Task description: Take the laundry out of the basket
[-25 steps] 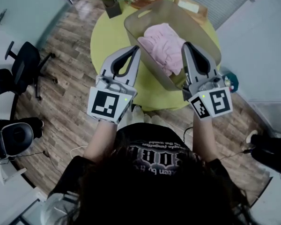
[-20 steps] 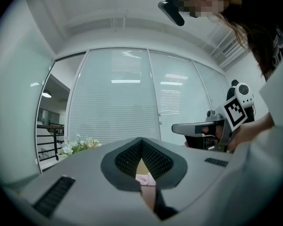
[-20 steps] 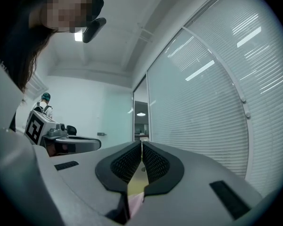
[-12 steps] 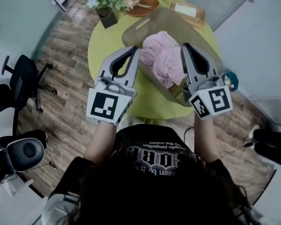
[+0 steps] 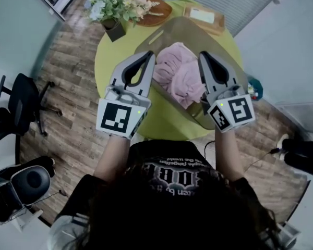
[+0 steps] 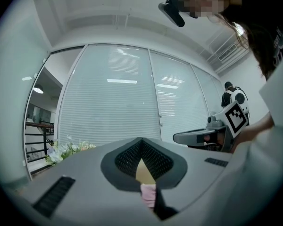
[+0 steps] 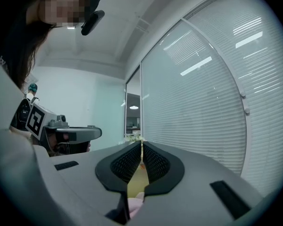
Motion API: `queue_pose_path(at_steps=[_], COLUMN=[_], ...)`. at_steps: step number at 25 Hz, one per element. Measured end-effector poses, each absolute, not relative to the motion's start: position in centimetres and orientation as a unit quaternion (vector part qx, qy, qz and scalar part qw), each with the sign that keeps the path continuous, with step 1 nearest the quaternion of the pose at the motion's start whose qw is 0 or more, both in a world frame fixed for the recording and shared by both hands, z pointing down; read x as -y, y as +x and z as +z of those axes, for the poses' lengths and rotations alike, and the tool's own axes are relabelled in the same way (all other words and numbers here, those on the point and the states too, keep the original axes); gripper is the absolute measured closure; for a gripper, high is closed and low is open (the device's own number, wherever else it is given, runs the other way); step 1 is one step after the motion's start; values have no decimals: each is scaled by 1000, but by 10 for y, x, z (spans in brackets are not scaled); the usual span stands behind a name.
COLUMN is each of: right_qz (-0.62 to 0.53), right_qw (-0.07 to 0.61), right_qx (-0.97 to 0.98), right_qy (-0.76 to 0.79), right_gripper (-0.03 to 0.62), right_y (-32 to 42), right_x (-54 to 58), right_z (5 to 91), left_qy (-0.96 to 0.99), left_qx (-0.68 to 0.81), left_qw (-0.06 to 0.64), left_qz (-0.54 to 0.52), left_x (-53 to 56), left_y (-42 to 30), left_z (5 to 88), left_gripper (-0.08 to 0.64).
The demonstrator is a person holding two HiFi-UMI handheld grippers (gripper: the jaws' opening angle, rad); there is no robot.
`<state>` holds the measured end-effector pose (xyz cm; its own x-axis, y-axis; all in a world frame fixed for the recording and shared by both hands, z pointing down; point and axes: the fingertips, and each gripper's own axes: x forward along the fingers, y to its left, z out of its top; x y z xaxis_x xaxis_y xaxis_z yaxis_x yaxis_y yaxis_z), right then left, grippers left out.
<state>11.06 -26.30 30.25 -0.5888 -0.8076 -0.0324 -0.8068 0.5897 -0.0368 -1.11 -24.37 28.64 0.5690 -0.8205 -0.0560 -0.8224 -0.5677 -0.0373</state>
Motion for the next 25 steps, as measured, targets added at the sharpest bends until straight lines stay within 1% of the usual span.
queue_pose_path(at_steps=[9,10,12,16,17,20,25], right_qz=[-35,-41,-56,-70,-75,-95,-113], right_qw=[-42,-48,-56,-91,-99,-120,-178], right_qx=[-897,-898,-899,-902,-903,-908,-908], right_qy=[-439,-436,-430,-416,-411,-390,-362], right_gripper=[554,538,479,340,317,290,247], right_y=[101,101,100,98,97,94,91], right_x=[278,280,284,295,297,303,307], right_z=[336,340,349,368,373,389,428], left_qy=[-895,-895,-896,-896,-896,-897,-897], left_qx=[-445,-444,-443,-443,-443,-441,-441], left_qw=[23,22,23,26,27,27,28], left_qz=[24,25,26,29,29,28,27], left_x=[267,268,272,276,277,277,280], left_y=[-10,-10,-11,-13,-14,-16,-20], left_z=[286,286,285,283,282,282,280], left_gripper=[560,560,560,560,560,560,560])
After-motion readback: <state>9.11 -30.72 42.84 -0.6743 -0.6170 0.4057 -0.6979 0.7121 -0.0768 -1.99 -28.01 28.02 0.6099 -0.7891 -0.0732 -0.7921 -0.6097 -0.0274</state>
